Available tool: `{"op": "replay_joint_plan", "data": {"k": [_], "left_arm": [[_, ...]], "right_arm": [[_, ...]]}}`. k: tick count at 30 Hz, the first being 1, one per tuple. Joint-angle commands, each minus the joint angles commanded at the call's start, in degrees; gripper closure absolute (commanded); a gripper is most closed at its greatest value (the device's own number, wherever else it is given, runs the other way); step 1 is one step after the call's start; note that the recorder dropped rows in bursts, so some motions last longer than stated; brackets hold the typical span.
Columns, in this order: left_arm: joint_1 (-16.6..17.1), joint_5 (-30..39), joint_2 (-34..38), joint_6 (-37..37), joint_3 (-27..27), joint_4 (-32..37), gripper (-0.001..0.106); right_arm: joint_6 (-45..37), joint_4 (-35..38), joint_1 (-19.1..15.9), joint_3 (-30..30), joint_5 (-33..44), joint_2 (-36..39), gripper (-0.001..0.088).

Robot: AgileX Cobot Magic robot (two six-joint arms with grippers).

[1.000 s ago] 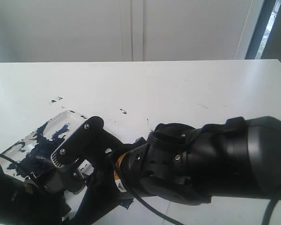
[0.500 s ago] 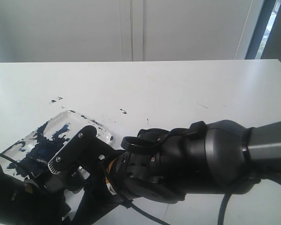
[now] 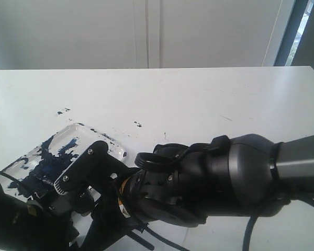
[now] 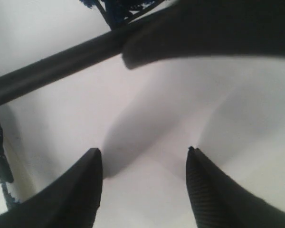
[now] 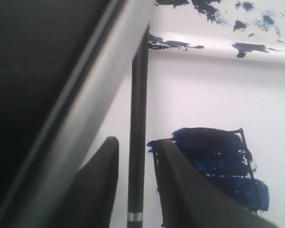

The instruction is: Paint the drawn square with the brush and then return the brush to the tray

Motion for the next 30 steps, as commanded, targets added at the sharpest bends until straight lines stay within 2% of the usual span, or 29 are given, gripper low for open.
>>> {"op": "replay_joint_plan", "data": {"k": [8,11,16,21,23,25,26,27,30], "left_arm": [[0.0,-2.02,0.0,-0.24,1.5,0.0,0.047],[0.0,-2.02,0.0,-0.34,1.5,0.0,0.047],[0.0,-3.09,0.0,-0.34,1.5,0.0,0.047],[0.0,-2.88,-0.8,-2.12,1.5,0.0,0.051],[0.0,-0.77,-2.92,-2.13,0.82,0.0,0.06],[0.0,1.46,-5.98,-1.9,-0.74,0.11,0.067],[0.0,2.78,-8.33,-1.9,-1.9,0.59,0.073],[0.0,3.42,-9.4,-1.9,-2.45,0.91,0.076],[0.0,6.9,-14.06,-1.9,-6.35,3.08,0.096]], "right_arm": [[0.0,-1.43,0.0,0.0,0.73,-4.81,0.0538],[0.0,-4.14,0.0,0.0,4.23,-8.03,0.0538],[1.41,-11.96,0.0,0.0,14.41,-13.43,0.0538],[1.09,-12.55,0.0,0.0,17.59,-19.36,0.0545],[0.97,-12.55,0.0,0.0,18.2,-22.52,0.0603],[0.97,-12.55,0.0,0.0,19.69,-25.55,0.0721],[0.97,-12.65,0.0,0.0,20.6,-27.63,0.083],[0.97,-12.65,0.0,0.0,20.8,-28.67,0.0868],[0.97,-13.9,0.0,0.0,21.73,-33.4,0.0868]]}}
